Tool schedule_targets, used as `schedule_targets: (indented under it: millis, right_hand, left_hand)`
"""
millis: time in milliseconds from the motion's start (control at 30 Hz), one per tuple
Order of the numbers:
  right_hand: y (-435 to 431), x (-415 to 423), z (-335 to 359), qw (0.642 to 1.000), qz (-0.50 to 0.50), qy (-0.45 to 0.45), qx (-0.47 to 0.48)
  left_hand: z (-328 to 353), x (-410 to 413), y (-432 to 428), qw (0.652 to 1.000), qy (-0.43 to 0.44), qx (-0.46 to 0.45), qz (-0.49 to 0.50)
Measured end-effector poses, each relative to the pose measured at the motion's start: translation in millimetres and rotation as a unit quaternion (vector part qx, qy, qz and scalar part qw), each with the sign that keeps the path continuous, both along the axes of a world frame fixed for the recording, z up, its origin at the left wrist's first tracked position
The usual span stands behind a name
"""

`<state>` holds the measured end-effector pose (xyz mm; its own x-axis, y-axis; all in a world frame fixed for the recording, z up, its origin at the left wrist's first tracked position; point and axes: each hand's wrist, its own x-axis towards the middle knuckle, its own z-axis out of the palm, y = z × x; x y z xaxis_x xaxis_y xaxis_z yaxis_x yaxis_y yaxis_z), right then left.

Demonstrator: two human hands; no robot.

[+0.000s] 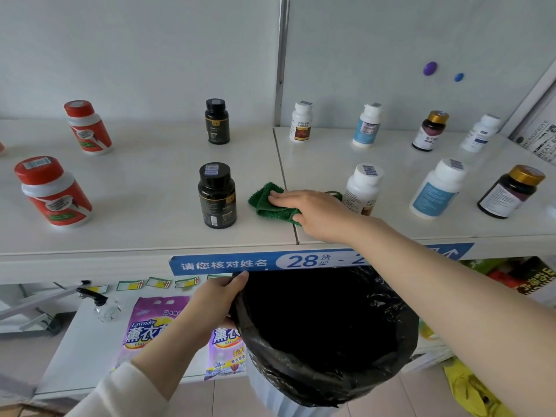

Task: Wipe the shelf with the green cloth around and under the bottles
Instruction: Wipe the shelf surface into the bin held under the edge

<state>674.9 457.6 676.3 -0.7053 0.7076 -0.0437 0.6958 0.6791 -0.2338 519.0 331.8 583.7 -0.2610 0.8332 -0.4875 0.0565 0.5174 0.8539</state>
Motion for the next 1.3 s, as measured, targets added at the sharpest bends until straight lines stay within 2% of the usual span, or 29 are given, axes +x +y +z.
schedule_targets:
  millis: [300, 733, 833, 900, 1000, 1100, 1133, 1233, 1300]
  right_hand:
    - [-15, 6, 0, 0.999, -0.007, 0.042, -0.006]
    - [-55, 21, -17, 0.979, 0.039, 0.165, 0.109]
    - [-72, 31, -14, 0.976, 0.075, 0.165, 0.121]
    - [-82, 40, -14, 0.983, 0.081, 0.140, 0.084]
    - [-100, 57, -22, 0.993, 0.054, 0.098, -0.030]
    - [-112, 69, -30, 0.974, -0.027, 0.218, -0.056]
    - [-113, 71, -34, 0.971, -0.052, 0.225, -0.068]
    - [-120, 72, -56, 0.982, -0.049, 0.124, -0.134]
    - [-130, 66, -70, 0.978, -0.046, 0.144, -0.145]
  left_hand:
    - [0, 1, 0, 1.000, -0.005, 0.000, 0.002]
    - [0, 0, -11, 1.000, 0.006, 0.014, 0.002]
    - [0, 1, -18, 1.000, 0.004, 0.014, 0.012]
    - [-2, 2, -24, 1.000, 0.002, 0.018, 0.020]
    - [-8, 5, -36, 0.999, 0.015, 0.019, 0.032]
    - [-16, 6, -52, 0.998, 0.040, 0.018, 0.048]
    - [-20, 7, -58, 0.998, 0.040, 0.016, 0.054]
    - [-33, 7, -82, 0.996, 0.034, 0.007, 0.080]
    - [-44, 5, -101, 0.994, 0.025, 0.001, 0.107]
